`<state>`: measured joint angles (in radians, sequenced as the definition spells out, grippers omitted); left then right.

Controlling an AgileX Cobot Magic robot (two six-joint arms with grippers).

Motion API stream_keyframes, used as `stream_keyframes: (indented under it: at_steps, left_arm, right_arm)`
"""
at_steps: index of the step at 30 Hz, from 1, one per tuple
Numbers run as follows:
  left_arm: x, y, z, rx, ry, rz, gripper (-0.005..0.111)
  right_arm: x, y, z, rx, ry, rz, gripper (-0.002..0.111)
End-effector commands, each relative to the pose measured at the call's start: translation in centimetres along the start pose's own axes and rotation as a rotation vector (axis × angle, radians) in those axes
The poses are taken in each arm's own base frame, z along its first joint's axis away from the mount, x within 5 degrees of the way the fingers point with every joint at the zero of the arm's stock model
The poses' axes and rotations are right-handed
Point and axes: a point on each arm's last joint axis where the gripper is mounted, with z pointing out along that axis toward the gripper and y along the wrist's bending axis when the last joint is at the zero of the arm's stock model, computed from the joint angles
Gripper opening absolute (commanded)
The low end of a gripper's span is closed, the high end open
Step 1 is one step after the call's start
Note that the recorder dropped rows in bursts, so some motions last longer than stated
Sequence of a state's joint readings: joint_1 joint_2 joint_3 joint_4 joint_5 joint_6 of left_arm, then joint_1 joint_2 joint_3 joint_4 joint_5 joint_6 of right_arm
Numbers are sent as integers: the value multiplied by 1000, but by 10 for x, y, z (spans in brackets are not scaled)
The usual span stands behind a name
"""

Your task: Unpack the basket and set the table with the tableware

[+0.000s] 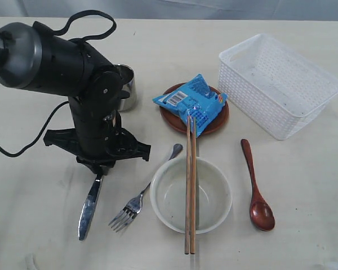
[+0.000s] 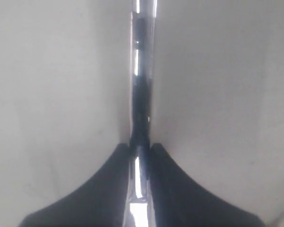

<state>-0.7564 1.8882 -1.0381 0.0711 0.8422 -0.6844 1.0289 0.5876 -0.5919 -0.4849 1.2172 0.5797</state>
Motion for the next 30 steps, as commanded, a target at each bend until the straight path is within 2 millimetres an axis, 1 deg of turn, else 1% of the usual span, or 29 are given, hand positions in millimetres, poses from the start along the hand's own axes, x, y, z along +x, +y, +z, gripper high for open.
stream_keyframes:
  at_steps: [1,3,5,8,11,15,17,21,24,26,29,30]
  left_arm:
    - [2,2,1,-8,14,-20,30]
    - [1,2,1,-9,9,-16,36]
    - [1,2,0,-8,7,-16,39]
    - [1,3,-6,-1,-10,-11,39]
    - [0,6,-17,-5,-55,18,39]
    - [0,10,-34,-6,-117,153,39]
    - [1,11,-39,-2,-124,259,39]
    - [10,13,-40,-20,-41,437,39]
    - [17,11,-35,-8,-11,481,39]
    - [24,2,-34,25,-50,523,39]
    - [41,-12,-37,81,-161,639,39]
    - [44,-15,-37,89,-177,652,39]
  right_arm:
    - [1,-2,0,11,-7,-1,40]
    - [1,-2,0,11,-7,-1,40]
    - [1,-2,0,11,-7,-1,40]
    - [1,-2,0,11,-7,-1,40]
    - [1,-2,0,11,-7,-3,40]
    - [1,-2,0,11,-7,-3,40]
    - [1,-2,0,11,-7,-3,40]
    - [1,-2,-1,11,-9,-2,40]
    - [1,-2,-1,9,-13,0,40]
    - [1,-3,-2,8,-15,1,40]
    - [1,-3,-2,8,-15,1,40]
    - [1,-3,-2,8,-15,1,40]
